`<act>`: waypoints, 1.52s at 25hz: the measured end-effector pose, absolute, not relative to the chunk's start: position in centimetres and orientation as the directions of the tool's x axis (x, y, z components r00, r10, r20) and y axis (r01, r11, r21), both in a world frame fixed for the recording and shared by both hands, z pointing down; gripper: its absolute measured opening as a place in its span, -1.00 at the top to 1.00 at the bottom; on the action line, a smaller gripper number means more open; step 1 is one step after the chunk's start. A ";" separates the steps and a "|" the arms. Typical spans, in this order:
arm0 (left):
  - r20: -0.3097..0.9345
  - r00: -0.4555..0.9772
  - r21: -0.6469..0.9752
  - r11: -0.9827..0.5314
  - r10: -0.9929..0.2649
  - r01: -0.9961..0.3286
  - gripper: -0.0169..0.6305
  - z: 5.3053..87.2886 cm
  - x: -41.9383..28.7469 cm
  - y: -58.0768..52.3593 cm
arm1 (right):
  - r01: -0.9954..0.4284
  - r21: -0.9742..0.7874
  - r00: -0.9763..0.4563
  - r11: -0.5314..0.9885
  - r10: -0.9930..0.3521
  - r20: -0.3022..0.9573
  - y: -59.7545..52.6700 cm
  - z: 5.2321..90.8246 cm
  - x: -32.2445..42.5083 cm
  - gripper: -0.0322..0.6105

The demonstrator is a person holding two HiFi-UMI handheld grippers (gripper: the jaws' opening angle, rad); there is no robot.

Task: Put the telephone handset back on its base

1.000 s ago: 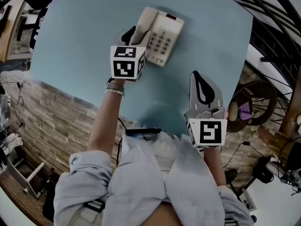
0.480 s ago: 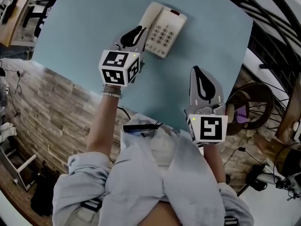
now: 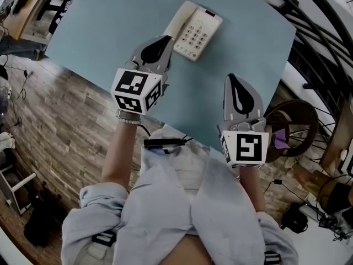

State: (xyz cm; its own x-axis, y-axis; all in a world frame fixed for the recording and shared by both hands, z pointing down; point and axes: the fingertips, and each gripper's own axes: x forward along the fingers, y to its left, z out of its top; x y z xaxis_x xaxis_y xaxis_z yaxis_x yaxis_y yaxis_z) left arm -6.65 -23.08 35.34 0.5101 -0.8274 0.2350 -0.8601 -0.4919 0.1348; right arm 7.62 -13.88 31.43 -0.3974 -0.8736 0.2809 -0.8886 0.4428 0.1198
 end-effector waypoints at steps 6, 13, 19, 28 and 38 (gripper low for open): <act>0.206 0.532 0.165 -0.507 -0.821 -0.846 0.91 32.8 -5.9 -19.6 | -0.887 0.119 -0.411 0.447 -0.880 0.241 -12.9 29.9 7.7 0.89; 0.185 0.543 0.147 -0.523 -0.819 -0.840 0.91 30.7 -5.8 -16.0 | -0.880 0.129 -0.426 0.458 -0.880 0.211 -12.0 28.4 7.4 0.89; 0.182 0.544 0.118 -0.531 -0.819 -0.839 0.91 29.4 -5.8 -13.8 | -0.873 0.129 -0.444 0.470 -0.876 0.188 -11.4 27.5 7.1 0.88; 0.152 0.525 0.108 -0.514 -0.838 -0.851 0.91 28.0 -6.5 -12.0 | -0.866 0.130 -0.463 0.484 -0.872 0.161 -10.7 26.5 7.0 0.88; 0.163 0.520 0.124 -0.506 -0.838 -0.854 0.91 28.8 -7.1 -11.4 | -0.857 0.139 -0.474 0.496 -0.865 0.166 -10.4 26.6 6.3 0.89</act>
State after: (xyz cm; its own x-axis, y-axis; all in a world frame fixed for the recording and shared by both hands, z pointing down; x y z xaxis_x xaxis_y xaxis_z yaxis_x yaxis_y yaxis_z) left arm -7.14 -11.38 28.81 0.5203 -0.8383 0.1632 -0.8537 -0.5058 0.1238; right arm 6.31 -10.35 26.58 -0.4741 -0.8647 0.1659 -0.8569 0.4964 0.1390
